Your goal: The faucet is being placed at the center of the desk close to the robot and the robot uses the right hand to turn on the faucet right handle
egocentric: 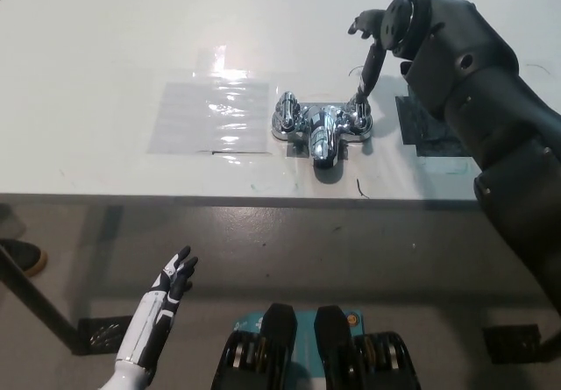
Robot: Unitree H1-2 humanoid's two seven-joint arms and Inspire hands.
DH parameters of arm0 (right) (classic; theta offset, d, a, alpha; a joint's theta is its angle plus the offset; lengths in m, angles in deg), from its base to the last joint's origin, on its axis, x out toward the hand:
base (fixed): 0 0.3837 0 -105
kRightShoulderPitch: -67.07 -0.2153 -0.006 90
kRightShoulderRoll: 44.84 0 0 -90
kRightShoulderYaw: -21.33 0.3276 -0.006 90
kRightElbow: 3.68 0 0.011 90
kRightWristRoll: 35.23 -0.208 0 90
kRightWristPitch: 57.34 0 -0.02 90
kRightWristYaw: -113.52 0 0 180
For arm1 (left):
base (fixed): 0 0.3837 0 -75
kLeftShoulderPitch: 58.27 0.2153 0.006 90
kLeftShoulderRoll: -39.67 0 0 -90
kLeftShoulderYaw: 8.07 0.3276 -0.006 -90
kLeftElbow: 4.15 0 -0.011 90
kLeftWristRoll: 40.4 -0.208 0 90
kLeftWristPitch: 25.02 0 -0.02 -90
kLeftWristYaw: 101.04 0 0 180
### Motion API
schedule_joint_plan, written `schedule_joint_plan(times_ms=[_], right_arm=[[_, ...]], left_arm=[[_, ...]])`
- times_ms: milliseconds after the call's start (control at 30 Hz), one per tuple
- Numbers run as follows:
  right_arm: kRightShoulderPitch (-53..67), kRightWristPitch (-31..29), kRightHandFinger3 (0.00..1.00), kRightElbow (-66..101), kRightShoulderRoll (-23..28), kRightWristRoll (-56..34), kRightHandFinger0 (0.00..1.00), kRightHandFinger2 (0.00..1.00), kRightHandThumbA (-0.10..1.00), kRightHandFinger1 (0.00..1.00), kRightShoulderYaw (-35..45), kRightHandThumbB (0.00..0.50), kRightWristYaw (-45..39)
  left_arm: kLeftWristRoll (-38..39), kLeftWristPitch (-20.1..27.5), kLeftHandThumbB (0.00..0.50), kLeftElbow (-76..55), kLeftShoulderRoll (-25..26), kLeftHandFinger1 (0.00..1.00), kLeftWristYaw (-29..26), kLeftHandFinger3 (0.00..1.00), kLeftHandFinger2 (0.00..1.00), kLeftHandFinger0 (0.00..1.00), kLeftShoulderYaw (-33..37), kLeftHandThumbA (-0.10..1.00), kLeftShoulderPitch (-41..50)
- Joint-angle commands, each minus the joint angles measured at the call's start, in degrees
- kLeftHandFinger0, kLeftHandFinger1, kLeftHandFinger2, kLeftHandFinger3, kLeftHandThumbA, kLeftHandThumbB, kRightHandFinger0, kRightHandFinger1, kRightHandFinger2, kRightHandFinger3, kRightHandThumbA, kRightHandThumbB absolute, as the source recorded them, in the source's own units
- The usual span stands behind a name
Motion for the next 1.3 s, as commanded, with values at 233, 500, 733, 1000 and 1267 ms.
schedule_joint_plan(times_ms=[233, 500, 733, 1000, 1267], right_arm=[[-3.87, -0.80, 1.00, 0.15, 0.68, -0.44, 1.00, 1.00, 1.00, 1.00, 0.57, 0.178, 1.07], [-3.22, -0.60, 1.00, 0.36, 0.82, -0.23, 1.00, 1.00, 1.00, 1.00, 0.41, 0.211, 1.26], [-2.05, -0.47, 1.00, -0.23, -0.73, 0.17, 1.00, 1.00, 1.00, 1.00, -0.27, 0.231, 1.42], [-0.44, 0.59, 1.00, -0.09, -1.63, -0.52, 1.00, 1.00, 1.00, 1.00, 0.97, 0.254, 4.26], [0.47, -2.30, 1.00, 0.01, -1.83, 1.05, 1.00, 1.00, 1.00, 1.00, -1.19, 0.219, 3.52]], left_arm=[[-0.71, 2.05, 0.468, -1.83, 0.04, 1.00, -0.38, 1.00, 1.00, 1.00, 0.30, 1.00, -0.30], [-0.54, 1.70, 0.476, -2.04, -0.03, 1.00, -0.19, 1.00, 1.00, 1.00, 0.29, 1.00, -0.32], [-0.55, 1.69, 0.480, -2.16, -0.05, 1.00, -0.23, 1.00, 1.00, 1.00, 0.26, 1.00, -0.36], [-0.52, 1.37, 0.477, -2.42, 0.06, 1.00, 0.05, 1.00, 1.00, 1.00, 0.33, 1.00, -0.94], [-0.30, 1.33, 0.460, -2.50, 0.29, 1.00, 0.32, 1.00, 1.00, 1.00, 0.29, 1.00, -1.33]])
